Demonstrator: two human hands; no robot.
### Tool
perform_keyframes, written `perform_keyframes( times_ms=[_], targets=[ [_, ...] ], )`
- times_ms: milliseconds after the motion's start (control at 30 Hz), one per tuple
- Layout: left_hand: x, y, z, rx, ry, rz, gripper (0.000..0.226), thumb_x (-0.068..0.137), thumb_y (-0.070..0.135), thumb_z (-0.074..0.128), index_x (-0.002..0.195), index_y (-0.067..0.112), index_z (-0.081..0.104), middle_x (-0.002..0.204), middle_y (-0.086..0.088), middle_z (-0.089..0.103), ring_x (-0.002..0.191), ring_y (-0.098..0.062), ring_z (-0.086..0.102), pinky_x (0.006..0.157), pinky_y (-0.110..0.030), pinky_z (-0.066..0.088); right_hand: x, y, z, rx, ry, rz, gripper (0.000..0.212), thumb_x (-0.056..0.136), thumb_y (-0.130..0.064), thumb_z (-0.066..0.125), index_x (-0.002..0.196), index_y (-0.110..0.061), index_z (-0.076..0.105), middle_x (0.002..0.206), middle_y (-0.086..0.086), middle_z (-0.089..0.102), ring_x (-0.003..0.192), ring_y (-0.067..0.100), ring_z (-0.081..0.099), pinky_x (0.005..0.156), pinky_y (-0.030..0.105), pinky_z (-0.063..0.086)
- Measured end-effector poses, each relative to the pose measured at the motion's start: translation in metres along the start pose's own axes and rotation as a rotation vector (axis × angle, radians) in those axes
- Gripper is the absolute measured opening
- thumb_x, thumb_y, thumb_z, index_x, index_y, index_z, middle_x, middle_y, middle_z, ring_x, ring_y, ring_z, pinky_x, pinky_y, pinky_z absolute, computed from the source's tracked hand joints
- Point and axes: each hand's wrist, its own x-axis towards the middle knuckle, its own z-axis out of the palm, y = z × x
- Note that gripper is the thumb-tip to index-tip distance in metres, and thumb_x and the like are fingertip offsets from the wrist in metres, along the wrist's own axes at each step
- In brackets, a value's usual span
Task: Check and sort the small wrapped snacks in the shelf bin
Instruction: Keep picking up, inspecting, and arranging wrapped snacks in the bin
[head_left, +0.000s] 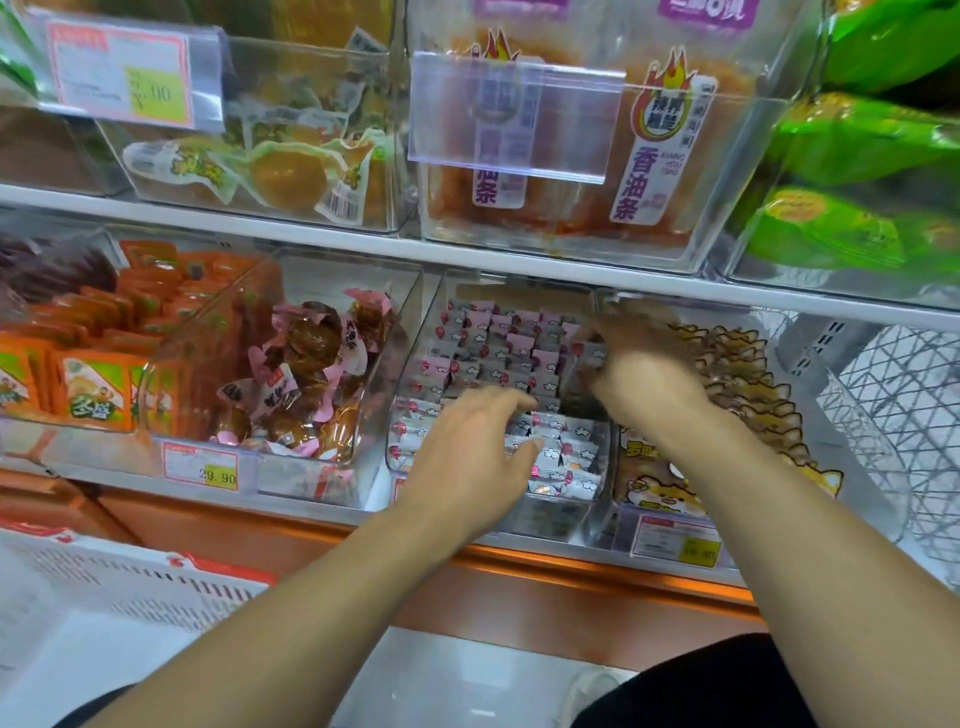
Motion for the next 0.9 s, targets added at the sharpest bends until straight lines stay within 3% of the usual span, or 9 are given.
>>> perform_keyframes(
  times_ms=[67,133,300,400,500,567,733,900],
  targets=[
    [0.006,0.001,0.006,0.088,-0.021,0.013,0.042,0.093,0.037,0.066,0.132,0.021,0.060,0.129,0.002,0.061,0.124,-0.018,0.049,0.107,-0.032,0.037,0.009,-0.010,0.005,-0.218,-0.060,0.050,0.046,0.087,-0.017,0.073,0.128,-0.032,0.059,0.139,0.007,0.057,0.133,0.031,0.048,0.108,0.042,0.042],
    [0.011,0.001,0.011,0.169,-0.048,0.016,0.047,0.094,0.044,0.062,0.134,0.020,0.058,0.130,0.000,0.060,0.124,-0.021,0.048,0.107,-0.036,0.037,0.018,-0.017,0.010,-0.349,-0.094,0.100,0.049,0.089,-0.014,0.070,0.133,-0.029,0.056,0.144,0.008,0.054,0.141,0.031,0.038,0.114,0.044,0.034],
    [0.018,0.000,0.019,0.233,-0.083,0.017,0.052,0.094,0.054,0.056,0.132,0.019,0.058,0.128,-0.003,0.058,0.122,-0.026,0.046,0.108,-0.041,0.035,0.028,-0.026,0.030,-0.520,-0.232,0.079,0.034,0.090,-0.014,0.065,0.123,-0.015,0.061,0.120,0.008,0.065,0.117,0.030,0.059,0.094,0.043,0.049],
    [0.019,-0.001,0.020,0.239,-0.085,0.024,0.052,0.094,0.056,0.055,0.131,0.019,0.059,0.130,-0.003,0.057,0.124,-0.025,0.045,0.110,-0.040,0.034,0.030,-0.025,0.032,-0.524,-0.284,0.048,0.038,0.088,-0.014,0.066,0.125,-0.015,0.057,0.122,0.010,0.064,0.117,0.032,0.058,0.095,0.044,0.049],
    [0.020,-0.002,0.021,0.243,-0.091,0.024,0.053,0.094,0.057,0.054,0.133,0.020,0.058,0.133,-0.002,0.056,0.126,-0.025,0.043,0.112,-0.040,0.031,0.034,-0.019,0.021,-0.362,-0.328,0.058,0.046,0.087,-0.011,0.068,0.132,-0.017,0.057,0.127,0.009,0.064,0.114,0.031,0.062,0.093,0.045,0.055],
    [0.021,-0.003,0.021,0.247,-0.094,0.030,0.054,0.095,0.057,0.054,0.134,0.020,0.057,0.134,-0.002,0.056,0.127,-0.025,0.043,0.113,-0.040,0.031,0.037,-0.017,0.016,-0.305,-0.279,0.065,0.044,0.089,-0.008,0.065,0.132,-0.018,0.060,0.126,0.008,0.066,0.109,0.029,0.065,0.088,0.042,0.057],
    [0.021,-0.003,0.021,0.254,-0.105,0.039,0.055,0.096,0.058,0.052,0.135,0.020,0.057,0.135,-0.003,0.055,0.128,-0.025,0.043,0.114,-0.040,0.031,0.038,-0.019,0.027,-0.457,-0.227,0.059,0.034,0.091,-0.011,0.065,0.125,-0.012,0.062,0.114,0.011,0.069,0.103,0.030,0.067,0.084,0.039,0.056],
    [0.018,-0.004,0.019,0.241,-0.082,0.055,0.054,0.096,0.058,0.051,0.133,0.019,0.058,0.133,-0.003,0.056,0.126,-0.025,0.044,0.113,-0.040,0.031,0.041,-0.018,0.035,-0.479,-0.071,0.084,0.024,0.095,-0.018,0.058,0.119,-0.016,0.064,0.120,0.009,0.067,0.120,0.032,0.058,0.093,0.042,0.044]
  ],
)
